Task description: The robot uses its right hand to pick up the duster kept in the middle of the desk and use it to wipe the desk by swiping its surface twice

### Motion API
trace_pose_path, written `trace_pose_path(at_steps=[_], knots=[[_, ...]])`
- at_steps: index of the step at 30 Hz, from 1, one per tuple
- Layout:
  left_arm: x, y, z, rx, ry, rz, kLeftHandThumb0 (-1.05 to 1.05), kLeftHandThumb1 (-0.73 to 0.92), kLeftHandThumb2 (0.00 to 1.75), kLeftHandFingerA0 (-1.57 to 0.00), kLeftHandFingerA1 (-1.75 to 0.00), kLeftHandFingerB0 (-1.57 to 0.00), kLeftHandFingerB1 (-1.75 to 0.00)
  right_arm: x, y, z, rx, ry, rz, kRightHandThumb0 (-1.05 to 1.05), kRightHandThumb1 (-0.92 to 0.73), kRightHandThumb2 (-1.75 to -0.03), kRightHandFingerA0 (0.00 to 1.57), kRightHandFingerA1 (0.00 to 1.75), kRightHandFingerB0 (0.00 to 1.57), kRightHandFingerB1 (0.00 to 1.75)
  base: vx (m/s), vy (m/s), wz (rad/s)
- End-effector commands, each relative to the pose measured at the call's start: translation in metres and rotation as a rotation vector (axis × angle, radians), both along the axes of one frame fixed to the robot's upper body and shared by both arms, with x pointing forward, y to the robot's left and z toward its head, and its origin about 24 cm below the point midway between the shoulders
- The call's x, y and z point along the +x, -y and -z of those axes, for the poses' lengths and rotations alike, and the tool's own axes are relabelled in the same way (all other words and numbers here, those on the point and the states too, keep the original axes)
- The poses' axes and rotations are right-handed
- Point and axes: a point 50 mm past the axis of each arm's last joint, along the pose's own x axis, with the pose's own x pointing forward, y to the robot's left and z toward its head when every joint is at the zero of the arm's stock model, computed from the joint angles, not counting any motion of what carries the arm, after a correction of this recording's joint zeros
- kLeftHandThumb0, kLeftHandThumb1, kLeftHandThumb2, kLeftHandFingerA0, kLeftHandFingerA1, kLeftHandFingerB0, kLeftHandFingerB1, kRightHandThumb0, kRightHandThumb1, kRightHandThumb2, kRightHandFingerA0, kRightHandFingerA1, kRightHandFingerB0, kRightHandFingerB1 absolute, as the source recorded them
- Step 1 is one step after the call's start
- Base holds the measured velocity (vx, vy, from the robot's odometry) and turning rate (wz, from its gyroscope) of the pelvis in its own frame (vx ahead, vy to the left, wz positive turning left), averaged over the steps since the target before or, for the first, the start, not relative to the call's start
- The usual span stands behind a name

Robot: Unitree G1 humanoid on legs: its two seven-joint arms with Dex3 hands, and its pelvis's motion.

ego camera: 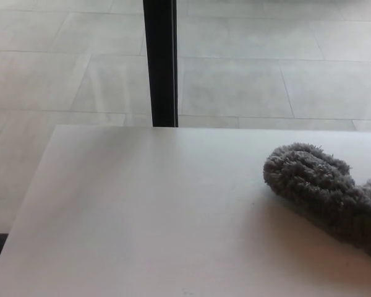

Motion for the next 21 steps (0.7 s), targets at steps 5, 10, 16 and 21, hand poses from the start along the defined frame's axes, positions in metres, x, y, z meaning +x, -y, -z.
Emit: trace_pose_path(at_steps=[5,10,16,21], knots=[[-0.025,-0.007,0.006,0.005,-0.089,-0.098,-0.82,0.92,0.77,-0.29,-0.59,-0.28,-0.44,-0.224,0.086,0.118,0.496,0.609,1.019,-0.99,-0.64,-1.07,0.0,0.22,0.1,0.08,0.0,0.0,0.0],[-0.029,-0.013,0.005,0.031,-0.137,-0.147,-0.82,0.92,0.78,-0.35,-0.59,-0.29,-0.42,-0.245,0.08,0.144,0.63,0.574,1.174,-1.05,-0.67,-1.1,0.0,0.12,0.05,0.02,0.0,0.0,0.0],[-0.036,-0.017,0.005,0.106,-0.24,-0.093,-0.92,0.82,0.92,-0.33,-0.59,-0.26,-0.46,-0.238,0.068,0.161,0.751,0.552,1.073,-0.87,-0.59,-1.06,0.0,0.32,0.0,0.3,0.0,0.0,0.0],[-0.037,-0.017,0.006,0.131,-0.273,-0.089,-0.85,0.92,0.79,-0.36,-0.53,-0.26,-0.39,-0.223,0.061,0.165,0.77,0.462,0.921,-0.77,-0.63,-1.03,0.01,0.39,0.0,0.33,0.0,0.0,0.0]])
